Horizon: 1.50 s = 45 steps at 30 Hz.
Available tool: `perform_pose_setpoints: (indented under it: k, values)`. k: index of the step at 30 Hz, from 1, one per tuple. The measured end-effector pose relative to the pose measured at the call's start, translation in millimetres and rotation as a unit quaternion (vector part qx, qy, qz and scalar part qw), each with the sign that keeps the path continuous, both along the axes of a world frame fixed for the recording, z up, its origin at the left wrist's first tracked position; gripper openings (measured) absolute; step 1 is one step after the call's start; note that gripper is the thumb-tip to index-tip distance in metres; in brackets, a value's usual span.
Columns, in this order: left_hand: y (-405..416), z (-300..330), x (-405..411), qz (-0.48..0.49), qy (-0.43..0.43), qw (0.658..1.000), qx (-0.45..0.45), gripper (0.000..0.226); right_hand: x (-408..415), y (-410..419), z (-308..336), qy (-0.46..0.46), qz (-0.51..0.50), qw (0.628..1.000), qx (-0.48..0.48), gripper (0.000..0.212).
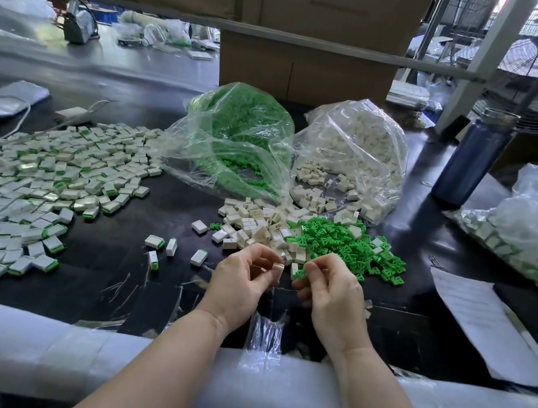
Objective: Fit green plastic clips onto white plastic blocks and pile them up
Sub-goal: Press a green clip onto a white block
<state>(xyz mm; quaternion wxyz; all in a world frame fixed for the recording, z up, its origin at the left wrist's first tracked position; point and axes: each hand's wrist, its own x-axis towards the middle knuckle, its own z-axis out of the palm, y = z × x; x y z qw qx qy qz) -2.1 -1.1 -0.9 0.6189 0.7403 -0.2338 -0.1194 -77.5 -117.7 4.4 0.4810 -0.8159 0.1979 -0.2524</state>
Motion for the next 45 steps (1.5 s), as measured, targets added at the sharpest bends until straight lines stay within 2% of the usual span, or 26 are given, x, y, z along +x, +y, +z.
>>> perform_pose_setpoints:
  k: [3,12,23,32,39,45]
  values:
    - [0.5,-0.3,-0.2,-0.014,-0.020,1.000,0.008,0.022,-0.4,-2.6,4.6,-0.030,0.023,0.995,0.093,0.013]
    - [0.8,-0.1,-0.6,-0.033,-0.011,0.999,0.006,0.020,-1.9,-6.0,7.1,-0.082,0.032,0.979,0.185,0.016]
    - [0.3,2.4,-1.9,-0.063,0.000,0.998,-0.001,0.021,-0.2,-4.7,5.1,-0.072,0.053,0.988,0.126,0.010]
    - [1.7,4.7,-2.1,-0.055,-0.012,0.998,0.005,0.018,-1.1,-4.2,5.9,-0.045,0.041,0.995,0.079,0.015]
    - [1.1,4.7,-1.6,-0.053,-0.008,0.999,-0.010,0.017,-1.5,-3.9,6.9,-0.035,0.056,0.994,0.085,0.014]
    - [-0.7,3.9,-1.4,-0.059,0.009,0.998,-0.018,0.019,-1.4,-2.6,6.3,-0.023,0.054,0.992,0.114,0.021]
